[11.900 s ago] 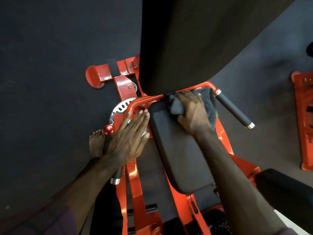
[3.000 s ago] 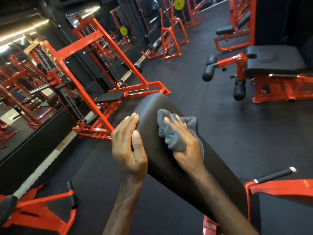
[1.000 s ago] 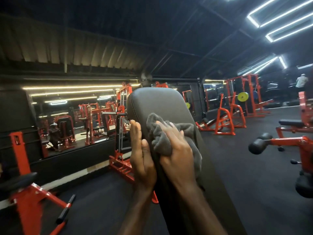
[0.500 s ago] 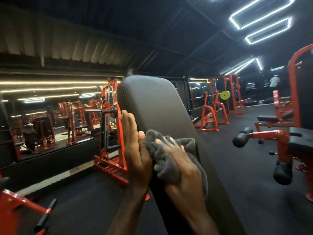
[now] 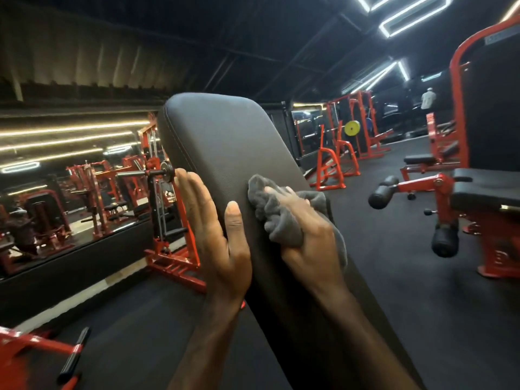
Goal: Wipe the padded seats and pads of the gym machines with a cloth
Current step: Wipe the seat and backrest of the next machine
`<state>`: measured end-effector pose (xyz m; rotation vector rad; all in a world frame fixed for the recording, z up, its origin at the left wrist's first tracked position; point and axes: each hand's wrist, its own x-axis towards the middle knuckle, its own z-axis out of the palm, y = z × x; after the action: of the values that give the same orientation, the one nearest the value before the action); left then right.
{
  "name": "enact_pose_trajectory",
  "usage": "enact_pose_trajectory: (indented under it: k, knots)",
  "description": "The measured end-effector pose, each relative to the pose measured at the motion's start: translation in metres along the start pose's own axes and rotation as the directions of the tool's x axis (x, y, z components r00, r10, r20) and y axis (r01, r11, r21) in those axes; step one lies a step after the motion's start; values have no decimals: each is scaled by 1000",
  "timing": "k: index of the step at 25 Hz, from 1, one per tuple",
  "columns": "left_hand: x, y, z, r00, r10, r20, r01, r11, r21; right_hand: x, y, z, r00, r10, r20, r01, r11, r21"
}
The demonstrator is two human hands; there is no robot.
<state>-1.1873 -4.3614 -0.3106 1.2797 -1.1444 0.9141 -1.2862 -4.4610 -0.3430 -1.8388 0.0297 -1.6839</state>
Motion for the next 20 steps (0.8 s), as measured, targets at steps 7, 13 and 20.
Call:
enact_pose_trajectory:
  k: [7, 13, 20]
  knots:
    - [-5, 5, 3, 999, -40, -29, 40, 999, -17, -30, -10, 0, 1000, -19, -2, 19, 999, 28]
    - [-6, 7, 2, 1000, -23, -21, 23, 1000, 15, -22, 12, -17, 968, 205, -145, -218, 972, -84]
    - [-8, 5, 2, 1000, -22, -14, 22, 1000, -10, 5, 26, -16, 980, 167, -111, -176, 981, -80]
